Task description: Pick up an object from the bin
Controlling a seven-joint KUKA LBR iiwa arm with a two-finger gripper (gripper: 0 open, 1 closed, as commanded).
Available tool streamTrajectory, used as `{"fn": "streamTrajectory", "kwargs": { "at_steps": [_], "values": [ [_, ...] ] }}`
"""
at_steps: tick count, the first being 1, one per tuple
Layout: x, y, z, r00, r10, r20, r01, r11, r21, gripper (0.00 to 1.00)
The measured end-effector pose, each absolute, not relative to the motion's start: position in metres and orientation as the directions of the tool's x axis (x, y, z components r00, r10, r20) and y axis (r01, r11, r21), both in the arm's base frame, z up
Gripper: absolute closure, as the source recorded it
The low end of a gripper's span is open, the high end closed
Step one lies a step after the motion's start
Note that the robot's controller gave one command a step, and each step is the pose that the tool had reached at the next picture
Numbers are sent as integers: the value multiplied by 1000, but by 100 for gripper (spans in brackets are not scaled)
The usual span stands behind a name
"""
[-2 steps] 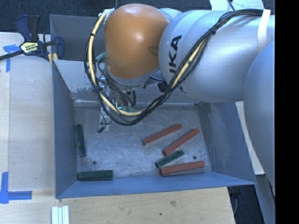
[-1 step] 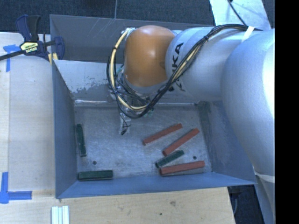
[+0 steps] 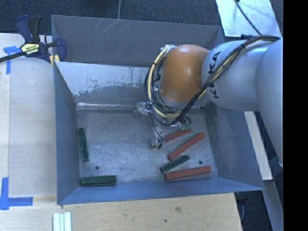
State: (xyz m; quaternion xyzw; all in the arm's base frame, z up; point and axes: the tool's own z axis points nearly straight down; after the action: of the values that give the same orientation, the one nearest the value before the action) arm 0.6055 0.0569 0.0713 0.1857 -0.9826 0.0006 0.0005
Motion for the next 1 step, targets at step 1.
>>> {"fn": "streamTrajectory", "kwargs": {
  "at_steps": [1],
  "values": [
    [613, -21, 72, -892, -451, -5, -451, 892, -5, 0]
  ]
}}
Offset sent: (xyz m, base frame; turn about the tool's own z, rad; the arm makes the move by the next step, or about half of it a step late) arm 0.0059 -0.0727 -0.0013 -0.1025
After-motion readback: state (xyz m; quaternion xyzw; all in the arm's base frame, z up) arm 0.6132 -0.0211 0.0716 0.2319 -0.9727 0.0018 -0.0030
